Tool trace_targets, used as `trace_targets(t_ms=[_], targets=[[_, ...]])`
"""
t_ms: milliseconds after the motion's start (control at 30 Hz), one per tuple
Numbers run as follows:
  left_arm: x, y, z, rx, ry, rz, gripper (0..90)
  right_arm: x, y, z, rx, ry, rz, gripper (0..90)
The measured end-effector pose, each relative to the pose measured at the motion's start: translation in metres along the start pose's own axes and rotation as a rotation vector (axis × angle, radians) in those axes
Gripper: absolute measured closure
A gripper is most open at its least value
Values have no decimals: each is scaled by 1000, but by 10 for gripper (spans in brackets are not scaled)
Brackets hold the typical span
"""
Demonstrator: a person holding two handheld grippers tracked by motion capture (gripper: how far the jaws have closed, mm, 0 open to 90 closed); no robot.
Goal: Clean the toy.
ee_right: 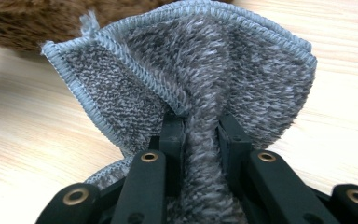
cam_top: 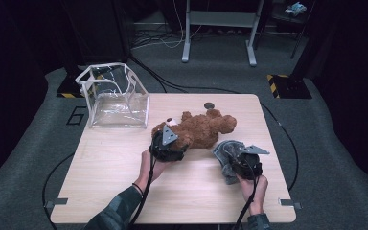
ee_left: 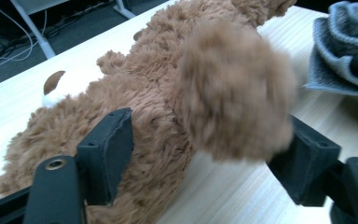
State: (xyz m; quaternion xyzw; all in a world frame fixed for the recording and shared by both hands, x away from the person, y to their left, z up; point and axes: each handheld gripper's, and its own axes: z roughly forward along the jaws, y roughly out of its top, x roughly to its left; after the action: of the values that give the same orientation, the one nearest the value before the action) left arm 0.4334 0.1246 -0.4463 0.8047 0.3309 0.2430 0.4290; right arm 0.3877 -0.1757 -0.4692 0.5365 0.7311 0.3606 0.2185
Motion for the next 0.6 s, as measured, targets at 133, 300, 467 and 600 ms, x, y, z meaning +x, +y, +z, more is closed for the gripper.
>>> trace_targets(t_ms=[133,300,467,600], targets=[[3,-6,-6,3,8,-2,237,7,2,1,4,18,-17,753],[11,-16,-11,13,47,-15,252,19,6,3,-15,30,-40,754],[20,-29,-12,34,93,-27,308,33,23,8,-43,31,-83,753],[25,-35,-9,41,112,-29,305,46,43,15,-51,15,-128,753]])
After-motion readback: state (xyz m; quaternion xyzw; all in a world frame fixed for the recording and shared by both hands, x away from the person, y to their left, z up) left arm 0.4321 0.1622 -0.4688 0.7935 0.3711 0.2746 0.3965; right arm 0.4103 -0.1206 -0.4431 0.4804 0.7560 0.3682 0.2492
